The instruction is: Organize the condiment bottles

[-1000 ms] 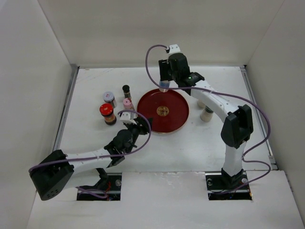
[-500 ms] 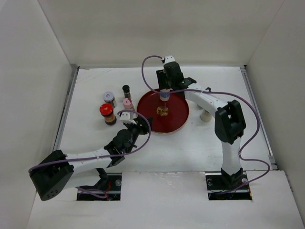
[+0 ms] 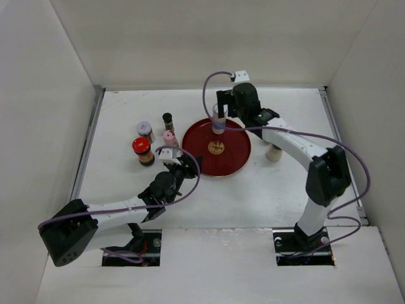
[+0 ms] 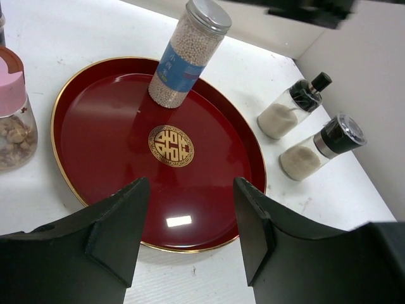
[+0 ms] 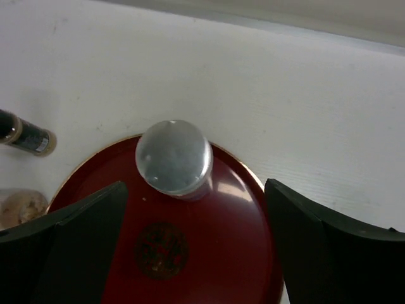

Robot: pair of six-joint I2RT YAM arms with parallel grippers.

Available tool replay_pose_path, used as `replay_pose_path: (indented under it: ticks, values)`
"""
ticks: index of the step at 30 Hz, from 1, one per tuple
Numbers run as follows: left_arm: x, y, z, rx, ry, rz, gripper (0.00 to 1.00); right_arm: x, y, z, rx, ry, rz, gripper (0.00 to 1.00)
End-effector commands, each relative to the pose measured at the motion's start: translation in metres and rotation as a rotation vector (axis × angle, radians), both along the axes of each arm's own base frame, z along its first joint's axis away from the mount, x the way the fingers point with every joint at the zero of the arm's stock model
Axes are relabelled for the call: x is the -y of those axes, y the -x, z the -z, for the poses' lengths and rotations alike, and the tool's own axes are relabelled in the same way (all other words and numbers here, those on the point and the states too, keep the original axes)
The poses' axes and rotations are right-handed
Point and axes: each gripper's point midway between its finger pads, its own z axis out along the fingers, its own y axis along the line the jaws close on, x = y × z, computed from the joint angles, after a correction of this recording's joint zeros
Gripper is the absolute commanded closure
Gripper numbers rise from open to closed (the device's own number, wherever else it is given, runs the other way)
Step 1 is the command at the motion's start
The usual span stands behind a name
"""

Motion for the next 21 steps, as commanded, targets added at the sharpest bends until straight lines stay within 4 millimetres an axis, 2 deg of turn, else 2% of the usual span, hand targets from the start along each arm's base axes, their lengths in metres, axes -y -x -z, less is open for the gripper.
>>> replay_pose_path:
  ticks: [1,3,7,10,13,18,21]
  values:
    - [0.000,0.000,-0.018,0.039,0.069,0.002,0.47,0.054,0.006,-0.072,0.159,-0.108,0.146,0.04]
    - [0.000,0.000,-0.018,0.040,0.070,0.002,0.47,0.092,0.018,-0.061,0.147,-0.082,0.252,0.04]
    - [0.000,0.001,-0.020,0.042,0.075,0.004,0.47,0.169,0.042,-0.026,0.091,0.042,0.491,0.02]
    - [0.000,0.001,-0.020,0.042,0.076,0.004,0.46,0.208,0.057,0.006,0.026,0.134,0.597,0.00]
    - [-0.002,0.001,-0.020,0.042,0.076,-0.001,0.46,0.218,0.055,0.027,-0.039,0.120,0.592,0.00]
    - [0.000,0.002,-0.021,0.043,0.078,0.004,0.44,0.203,0.038,0.042,-0.104,0.007,0.491,0.00]
    - [0.000,0.002,-0.022,0.045,0.080,0.005,0.44,0.201,0.028,0.049,-0.124,-0.009,0.475,0.00]
